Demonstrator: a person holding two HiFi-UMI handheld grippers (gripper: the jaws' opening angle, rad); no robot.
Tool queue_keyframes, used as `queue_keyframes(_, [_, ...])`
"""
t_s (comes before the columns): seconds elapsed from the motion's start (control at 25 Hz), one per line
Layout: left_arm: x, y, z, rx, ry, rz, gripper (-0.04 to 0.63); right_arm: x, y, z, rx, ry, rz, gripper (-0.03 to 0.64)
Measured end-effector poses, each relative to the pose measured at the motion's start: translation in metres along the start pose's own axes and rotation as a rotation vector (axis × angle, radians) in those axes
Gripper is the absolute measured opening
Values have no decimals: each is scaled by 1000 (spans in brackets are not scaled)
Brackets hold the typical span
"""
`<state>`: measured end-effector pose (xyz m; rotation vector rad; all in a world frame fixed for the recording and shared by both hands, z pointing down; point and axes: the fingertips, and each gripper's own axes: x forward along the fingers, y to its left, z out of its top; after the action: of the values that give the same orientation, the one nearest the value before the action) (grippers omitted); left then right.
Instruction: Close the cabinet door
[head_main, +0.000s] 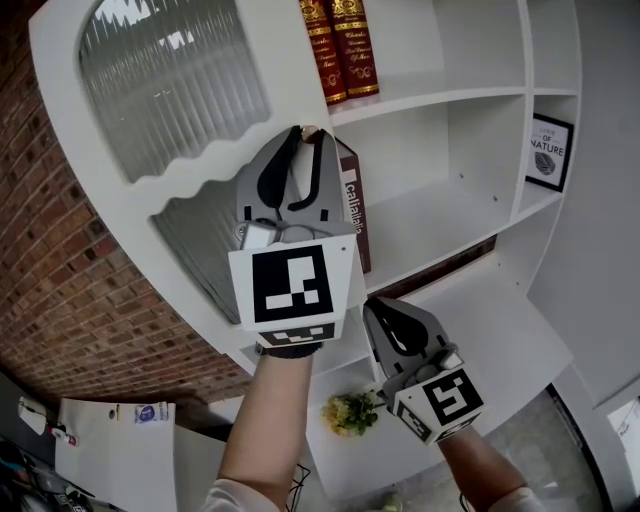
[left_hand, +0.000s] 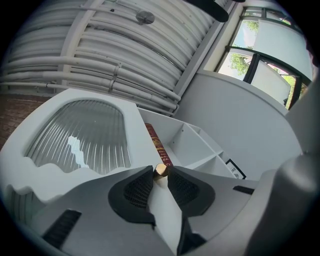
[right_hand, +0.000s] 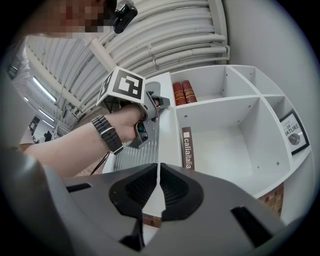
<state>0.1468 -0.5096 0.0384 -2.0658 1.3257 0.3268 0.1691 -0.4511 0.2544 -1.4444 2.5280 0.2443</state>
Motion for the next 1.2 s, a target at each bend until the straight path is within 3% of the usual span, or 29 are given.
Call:
queue_keyframes(0.6, [-28,0,1,-88,-13,-53,92,-11,14,1,9,15,-4,20])
queue_keyframes(0.92, [-70,-5,4,-149,-5,-89,87,-21,33,-1,-6,34,-20,21])
queue_keyframes(1.2, [-114,-11,-6,-196,39,-134,45,-36,52,-7,-13,62,-48,20])
